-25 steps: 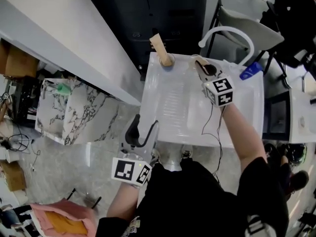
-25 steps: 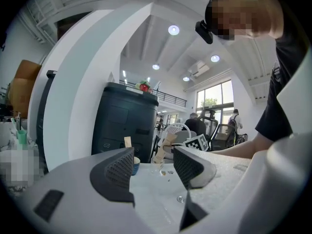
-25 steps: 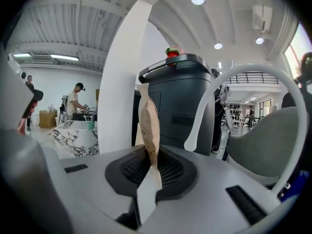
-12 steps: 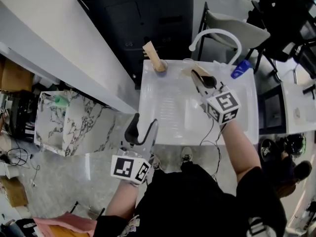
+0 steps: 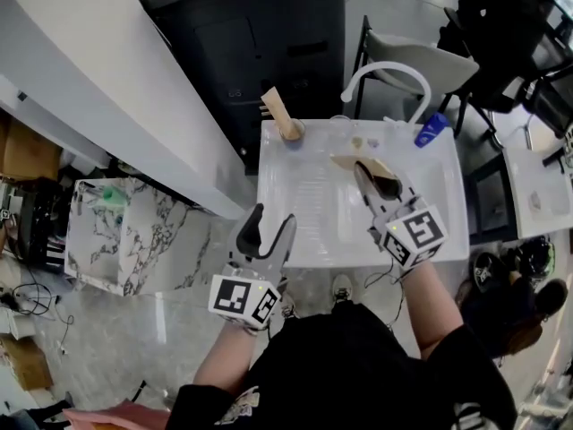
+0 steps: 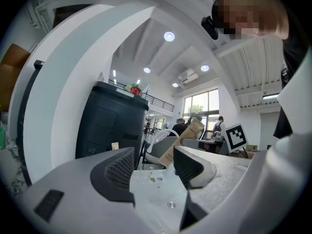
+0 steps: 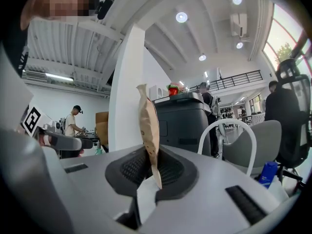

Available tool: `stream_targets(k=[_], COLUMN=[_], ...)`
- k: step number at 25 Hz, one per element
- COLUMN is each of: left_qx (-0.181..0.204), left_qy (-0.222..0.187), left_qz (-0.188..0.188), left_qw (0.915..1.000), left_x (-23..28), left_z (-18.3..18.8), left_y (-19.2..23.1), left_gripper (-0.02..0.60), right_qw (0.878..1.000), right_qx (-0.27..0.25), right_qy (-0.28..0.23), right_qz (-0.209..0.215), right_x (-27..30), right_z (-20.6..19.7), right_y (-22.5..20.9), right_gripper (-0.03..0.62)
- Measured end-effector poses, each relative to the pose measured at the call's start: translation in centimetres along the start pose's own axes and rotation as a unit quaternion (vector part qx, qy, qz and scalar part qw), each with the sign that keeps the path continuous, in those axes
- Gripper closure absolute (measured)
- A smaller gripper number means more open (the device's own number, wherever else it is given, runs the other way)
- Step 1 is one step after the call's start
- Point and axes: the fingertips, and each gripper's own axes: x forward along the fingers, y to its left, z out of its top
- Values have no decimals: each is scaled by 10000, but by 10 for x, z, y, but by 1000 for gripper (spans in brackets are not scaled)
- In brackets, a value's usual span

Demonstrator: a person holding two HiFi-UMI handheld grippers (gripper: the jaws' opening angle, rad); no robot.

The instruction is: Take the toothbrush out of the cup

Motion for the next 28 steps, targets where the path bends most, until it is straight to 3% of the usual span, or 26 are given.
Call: stream_targets(k=[14,28], left_qx=[87,-49], left_qy=[-38,93], left_qz=[-177,53], left_qw=[9998,9999], left_x=[34,128], left_z=[8,1], left_y=[29,103], left_gripper=[344,344], right_qw=[9995,9985], right_qx=[62,249], right_qy=[11,129], right_qz=[-319,-474], right_x=[-19,2], right_z=[2,-10], right_y=[9,-16], right_gripper=[566,566])
